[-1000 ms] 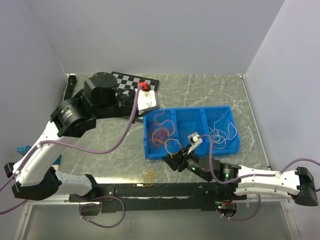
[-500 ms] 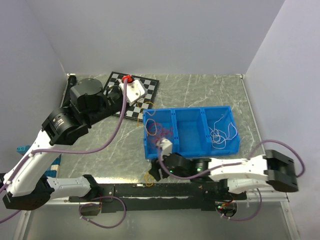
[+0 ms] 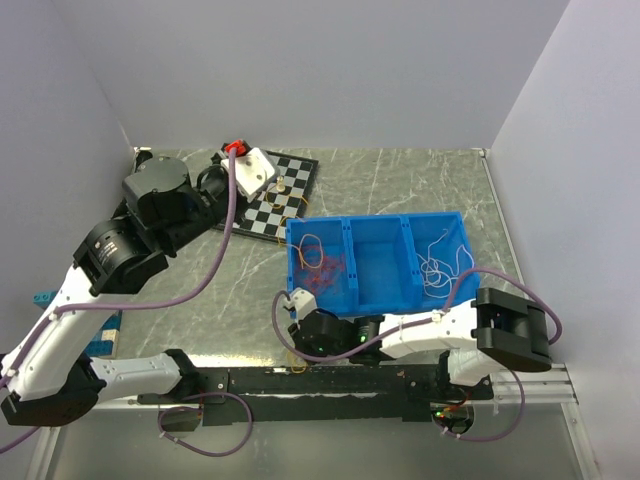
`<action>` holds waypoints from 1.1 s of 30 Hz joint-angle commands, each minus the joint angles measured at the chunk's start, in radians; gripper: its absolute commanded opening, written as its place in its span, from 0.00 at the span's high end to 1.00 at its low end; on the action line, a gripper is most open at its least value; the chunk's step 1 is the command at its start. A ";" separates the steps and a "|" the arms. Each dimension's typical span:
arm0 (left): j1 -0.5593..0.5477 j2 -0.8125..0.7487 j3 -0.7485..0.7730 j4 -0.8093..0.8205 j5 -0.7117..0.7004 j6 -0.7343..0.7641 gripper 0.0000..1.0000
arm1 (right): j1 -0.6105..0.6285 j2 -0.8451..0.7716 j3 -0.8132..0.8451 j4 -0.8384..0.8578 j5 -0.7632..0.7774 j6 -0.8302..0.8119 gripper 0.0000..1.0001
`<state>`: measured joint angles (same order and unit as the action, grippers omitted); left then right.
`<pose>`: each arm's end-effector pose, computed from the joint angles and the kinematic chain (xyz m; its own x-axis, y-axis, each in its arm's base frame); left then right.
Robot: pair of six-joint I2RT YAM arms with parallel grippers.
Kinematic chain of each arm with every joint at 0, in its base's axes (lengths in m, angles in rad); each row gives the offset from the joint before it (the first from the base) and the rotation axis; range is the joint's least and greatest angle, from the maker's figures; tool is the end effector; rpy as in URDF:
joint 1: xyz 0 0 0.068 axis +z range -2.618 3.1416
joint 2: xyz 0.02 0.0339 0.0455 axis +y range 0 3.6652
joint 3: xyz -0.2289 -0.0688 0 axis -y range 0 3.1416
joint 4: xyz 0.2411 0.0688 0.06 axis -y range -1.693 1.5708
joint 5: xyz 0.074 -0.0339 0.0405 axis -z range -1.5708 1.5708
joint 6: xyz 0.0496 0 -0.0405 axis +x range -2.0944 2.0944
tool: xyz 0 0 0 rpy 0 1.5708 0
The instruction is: Untangle the cables
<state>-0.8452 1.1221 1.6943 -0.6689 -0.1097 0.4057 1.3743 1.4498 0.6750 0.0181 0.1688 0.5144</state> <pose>0.1458 -0.1562 0.4888 0.2061 0.3589 -0.9104 0.6421 0.6524 0.4025 0.0660 0.2887 0.1306 -0.5806 -0.4325 -0.6898 -0.7550 0.6031 0.2573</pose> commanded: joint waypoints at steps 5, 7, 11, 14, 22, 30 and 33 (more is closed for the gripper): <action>0.006 -0.004 0.007 0.065 -0.024 -0.018 0.99 | 0.011 -0.309 0.024 -0.122 0.122 -0.051 1.00; 0.009 -0.001 -0.001 0.071 -0.021 -0.011 0.99 | 0.008 -0.438 0.055 -0.197 0.190 -0.088 1.00; 0.011 0.010 -0.005 0.074 0.002 -0.018 0.99 | -0.029 -0.610 0.133 -0.351 0.342 -0.166 1.00; 0.009 0.024 0.004 0.071 0.022 -0.025 0.99 | -0.124 -0.687 0.158 -0.434 0.397 -0.194 1.00; 0.009 0.073 0.034 0.051 0.096 -0.044 0.99 | -0.389 -0.720 0.075 -0.448 0.393 -0.133 1.00; 0.008 0.180 0.174 0.029 0.180 -0.093 0.99 | -0.563 -0.576 0.018 -0.380 0.385 -0.047 0.86; 0.006 0.231 0.235 0.034 0.205 -0.094 0.99 | -0.586 -0.574 0.037 -0.382 0.411 -0.027 0.57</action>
<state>-0.8391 1.3148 1.8320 -0.6609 0.0364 0.3515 0.8219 0.8928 0.6895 -0.3973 0.5365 0.4412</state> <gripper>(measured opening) 0.022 0.223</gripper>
